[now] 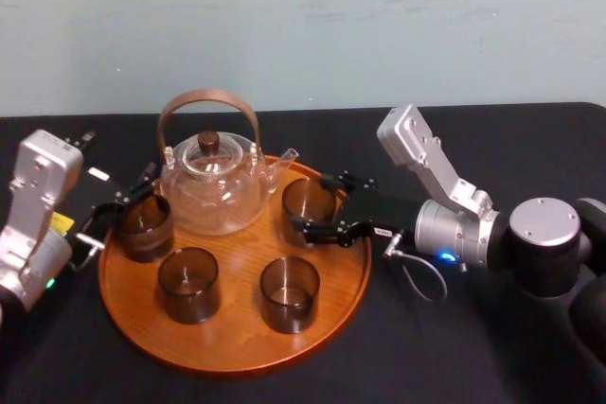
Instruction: Pick up the glass from the table and place it on the tray.
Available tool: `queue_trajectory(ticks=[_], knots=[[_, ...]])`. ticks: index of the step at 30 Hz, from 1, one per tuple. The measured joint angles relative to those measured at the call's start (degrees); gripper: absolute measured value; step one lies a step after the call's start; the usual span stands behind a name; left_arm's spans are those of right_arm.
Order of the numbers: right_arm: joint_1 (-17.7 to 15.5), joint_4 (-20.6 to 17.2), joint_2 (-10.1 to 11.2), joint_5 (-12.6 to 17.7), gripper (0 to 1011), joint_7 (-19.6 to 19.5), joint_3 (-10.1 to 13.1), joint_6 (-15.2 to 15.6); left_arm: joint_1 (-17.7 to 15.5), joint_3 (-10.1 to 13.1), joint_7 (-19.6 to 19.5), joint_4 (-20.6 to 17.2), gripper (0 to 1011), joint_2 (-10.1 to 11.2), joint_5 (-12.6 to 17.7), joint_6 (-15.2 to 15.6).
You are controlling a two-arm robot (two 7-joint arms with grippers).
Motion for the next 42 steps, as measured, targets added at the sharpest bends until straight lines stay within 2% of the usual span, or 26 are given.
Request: queue_trajectory(ticks=[14,32,37,42], knots=[[-0.1,2.2,-0.9,-1.0,898,-0.1,0.0,-0.3,0.0,0.0,0.0,0.0,1001,0.0,0.0,0.0],[-0.2,2.4,-0.9,-1.5,898,-0.5,0.1,-0.2,0.0,0.0,0.0,0.0,1002,0.0,0.0,0.0],[-0.2,2.4,-0.9,-1.6,1002,-0.4,0.1,0.0,0.0,0.0,0.0,0.0,1001,0.0,0.0,0.0],[-0.2,2.4,-0.9,-1.5,1002,-0.4,0.1,0.0,0.0,0.0,0.0,0.0,1002,0.0,0.0,0.0]])
